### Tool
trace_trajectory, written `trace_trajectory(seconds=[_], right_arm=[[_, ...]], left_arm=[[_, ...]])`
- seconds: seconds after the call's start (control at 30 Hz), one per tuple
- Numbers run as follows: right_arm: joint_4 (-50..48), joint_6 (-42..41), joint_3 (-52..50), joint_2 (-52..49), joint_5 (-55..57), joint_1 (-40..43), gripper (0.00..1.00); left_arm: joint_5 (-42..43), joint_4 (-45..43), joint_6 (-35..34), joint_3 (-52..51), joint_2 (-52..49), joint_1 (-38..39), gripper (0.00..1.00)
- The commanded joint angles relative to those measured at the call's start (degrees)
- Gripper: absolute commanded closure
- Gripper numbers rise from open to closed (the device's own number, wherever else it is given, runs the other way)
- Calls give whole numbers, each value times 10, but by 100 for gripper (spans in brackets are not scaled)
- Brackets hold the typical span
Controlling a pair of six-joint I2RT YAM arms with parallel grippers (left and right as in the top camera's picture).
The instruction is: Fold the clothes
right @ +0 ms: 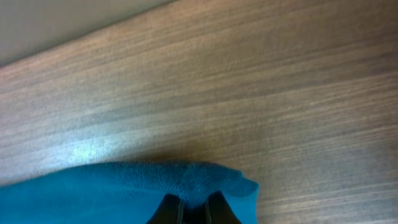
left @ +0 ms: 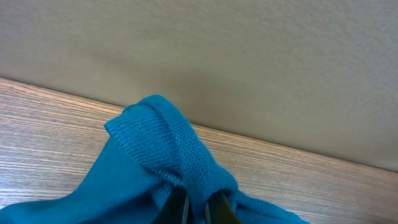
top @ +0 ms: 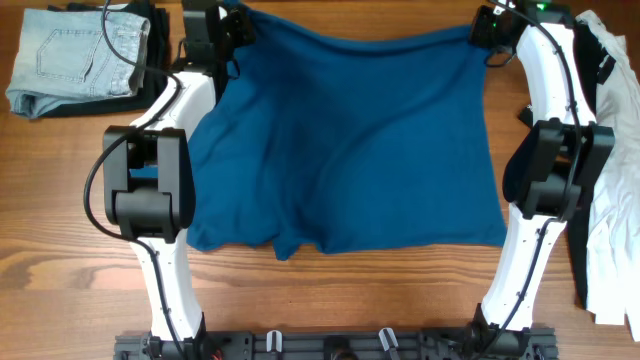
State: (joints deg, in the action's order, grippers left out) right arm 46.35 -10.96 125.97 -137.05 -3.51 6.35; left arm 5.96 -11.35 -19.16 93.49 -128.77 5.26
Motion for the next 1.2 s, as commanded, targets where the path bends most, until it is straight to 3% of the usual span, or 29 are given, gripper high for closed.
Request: trace_trajectory(seconds=[0.0,0.23,0.47,0.63,0.77,0.8,0.9,0.97,1.07,1.17], right_arm=[[13,20,6,-2,-57,18,95],[34,47,5,-1,-70,22,96],[35,49,5,-1,-71,22,96],[37,50,5,-1,-71,22,96],[38,48,5,-1,-71,21,96],[38,48,5,-1,-71,20,96],[41,48,5,-1,-71,19,96],[45,48,5,-1,-71,18,95],[52,49,5,-1,-71,18,92],[58,48,5,-1,-72,18,79]], left_arm=[[42,11,7,5,28,-21,96],[68,112,11,5,47,-32,88],[64,116,107,5,44,-32,35],[64,94,160,5,29,-32,18],[64,92,121,7,24,-31,21],[64,90,74,9,24,-30,28],[62,113,-26,21,24,-21,32],[67,206,-36,66,24,-14,31],[61,379,3,189,24,1,27],[52,480,22,294,24,14,29]])
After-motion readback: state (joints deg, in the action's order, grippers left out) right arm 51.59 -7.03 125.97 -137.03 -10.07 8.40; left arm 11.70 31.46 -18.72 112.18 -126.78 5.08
